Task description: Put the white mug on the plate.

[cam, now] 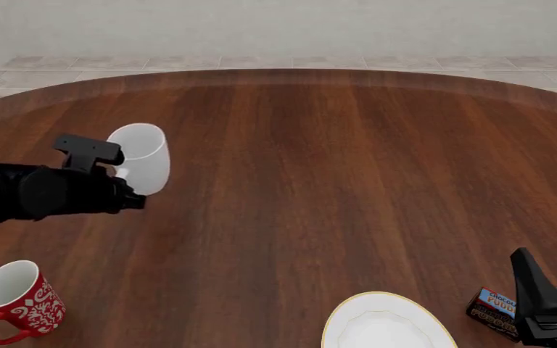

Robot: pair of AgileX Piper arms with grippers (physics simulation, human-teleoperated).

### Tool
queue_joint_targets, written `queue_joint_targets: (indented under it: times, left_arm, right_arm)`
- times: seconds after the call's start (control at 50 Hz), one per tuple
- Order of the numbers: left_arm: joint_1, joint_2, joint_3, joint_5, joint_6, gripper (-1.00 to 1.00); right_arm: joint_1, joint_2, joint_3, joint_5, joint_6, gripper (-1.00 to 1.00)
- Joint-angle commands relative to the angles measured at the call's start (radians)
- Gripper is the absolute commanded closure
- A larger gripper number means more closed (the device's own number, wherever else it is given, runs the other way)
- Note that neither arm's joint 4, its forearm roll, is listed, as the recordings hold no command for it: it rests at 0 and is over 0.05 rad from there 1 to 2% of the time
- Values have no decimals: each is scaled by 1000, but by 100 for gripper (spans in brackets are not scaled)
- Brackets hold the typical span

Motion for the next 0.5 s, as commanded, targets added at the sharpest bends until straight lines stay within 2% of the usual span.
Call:
queue_joint_targets:
  times: [0.02, 0.08, 0.44, 0.5]
  left_arm:
    - [-54, -91, 20, 44, -25, 100]
    - [-84, -110, 27, 47, -62, 100]
    - [-177, -187, 42, 83, -102, 100]
    - [-227, -199, 45, 77, -154, 100]
  right_arm:
    - [0, 0, 0, 0, 0, -100]
    - [0, 0, 0, 0, 0, -100]
    - [0, 0, 0, 0, 0, -100]
    - [0, 0, 0, 0, 0, -100]
